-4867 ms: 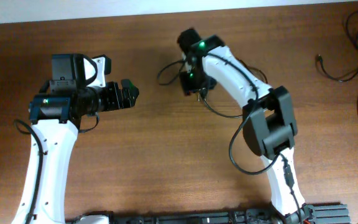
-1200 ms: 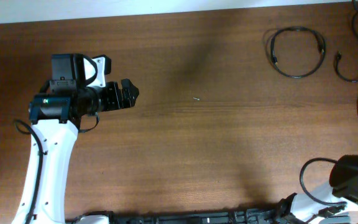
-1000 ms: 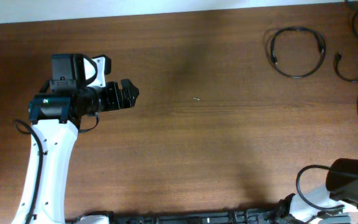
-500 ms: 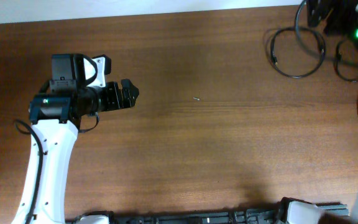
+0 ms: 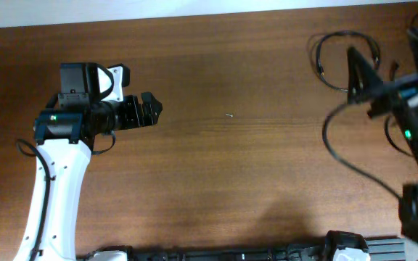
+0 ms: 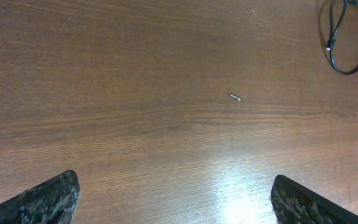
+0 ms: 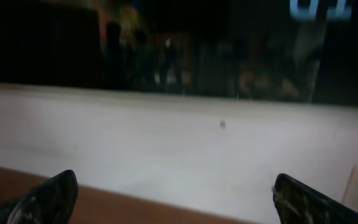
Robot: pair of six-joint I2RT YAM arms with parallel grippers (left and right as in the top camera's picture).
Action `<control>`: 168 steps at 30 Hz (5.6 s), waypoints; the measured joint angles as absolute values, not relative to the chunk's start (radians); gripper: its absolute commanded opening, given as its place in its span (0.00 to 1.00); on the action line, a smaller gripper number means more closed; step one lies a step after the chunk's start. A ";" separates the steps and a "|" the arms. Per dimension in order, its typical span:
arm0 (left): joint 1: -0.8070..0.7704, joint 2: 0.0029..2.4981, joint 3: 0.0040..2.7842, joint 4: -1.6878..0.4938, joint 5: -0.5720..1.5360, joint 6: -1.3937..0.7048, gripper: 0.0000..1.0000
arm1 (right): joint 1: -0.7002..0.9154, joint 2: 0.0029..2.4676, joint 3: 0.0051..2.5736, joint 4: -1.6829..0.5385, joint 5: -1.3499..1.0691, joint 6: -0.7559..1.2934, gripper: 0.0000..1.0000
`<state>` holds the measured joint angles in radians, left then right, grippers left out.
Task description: Untangle cables
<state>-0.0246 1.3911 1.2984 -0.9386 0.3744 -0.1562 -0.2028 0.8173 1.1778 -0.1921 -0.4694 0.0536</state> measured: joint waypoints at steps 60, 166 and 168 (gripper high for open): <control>-0.025 1.391 1.298 -0.939 0.374 -0.156 0.99 | 0.053 0.017 0.139 0.048 -0.179 0.135 0.99; -0.020 0.011 0.144 -0.100 0.249 0.162 0.99 | 0.053 0.019 0.010 -0.061 -0.128 0.037 0.99; -0.020 0.011 0.118 -0.068 0.249 0.185 0.99 | 0.053 0.019 0.010 -0.061 -0.128 0.037 0.99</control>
